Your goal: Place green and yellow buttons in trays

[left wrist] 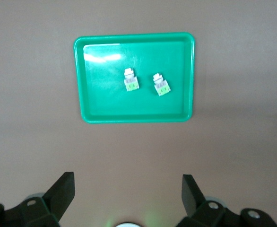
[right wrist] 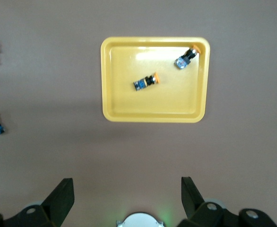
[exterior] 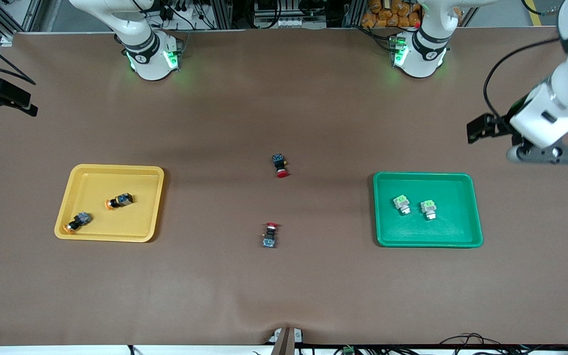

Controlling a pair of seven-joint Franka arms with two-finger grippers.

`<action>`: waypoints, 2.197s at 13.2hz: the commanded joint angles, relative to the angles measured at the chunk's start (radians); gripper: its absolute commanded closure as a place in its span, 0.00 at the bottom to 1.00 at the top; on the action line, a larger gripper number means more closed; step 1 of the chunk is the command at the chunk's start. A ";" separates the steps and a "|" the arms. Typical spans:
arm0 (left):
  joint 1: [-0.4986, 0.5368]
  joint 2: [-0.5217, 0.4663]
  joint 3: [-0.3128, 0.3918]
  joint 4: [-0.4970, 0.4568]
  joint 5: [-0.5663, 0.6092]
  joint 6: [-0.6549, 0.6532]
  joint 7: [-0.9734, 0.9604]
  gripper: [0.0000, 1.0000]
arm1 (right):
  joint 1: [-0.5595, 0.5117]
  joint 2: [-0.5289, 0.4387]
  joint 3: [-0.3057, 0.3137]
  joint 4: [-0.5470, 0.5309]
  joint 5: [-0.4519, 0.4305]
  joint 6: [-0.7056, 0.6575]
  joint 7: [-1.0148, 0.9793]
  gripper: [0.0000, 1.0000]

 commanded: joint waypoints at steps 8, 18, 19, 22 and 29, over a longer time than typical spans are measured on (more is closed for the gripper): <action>-0.039 -0.191 0.116 -0.140 -0.035 -0.046 0.117 0.00 | 0.032 0.004 -0.005 0.029 0.001 -0.018 0.019 0.00; -0.028 -0.184 0.126 -0.119 -0.033 -0.040 0.117 0.00 | 0.022 0.004 -0.011 0.029 -0.002 -0.014 0.010 0.00; -0.025 -0.181 0.125 -0.111 -0.035 -0.040 0.117 0.00 | 0.018 0.006 -0.011 0.029 0.001 -0.010 0.010 0.00; -0.028 -0.167 0.125 -0.091 -0.033 -0.041 0.103 0.00 | 0.015 0.006 -0.011 0.029 0.001 -0.003 0.010 0.00; -0.016 -0.161 0.128 -0.091 -0.073 -0.040 0.089 0.00 | 0.004 0.006 -0.012 0.029 0.002 0.006 0.014 0.00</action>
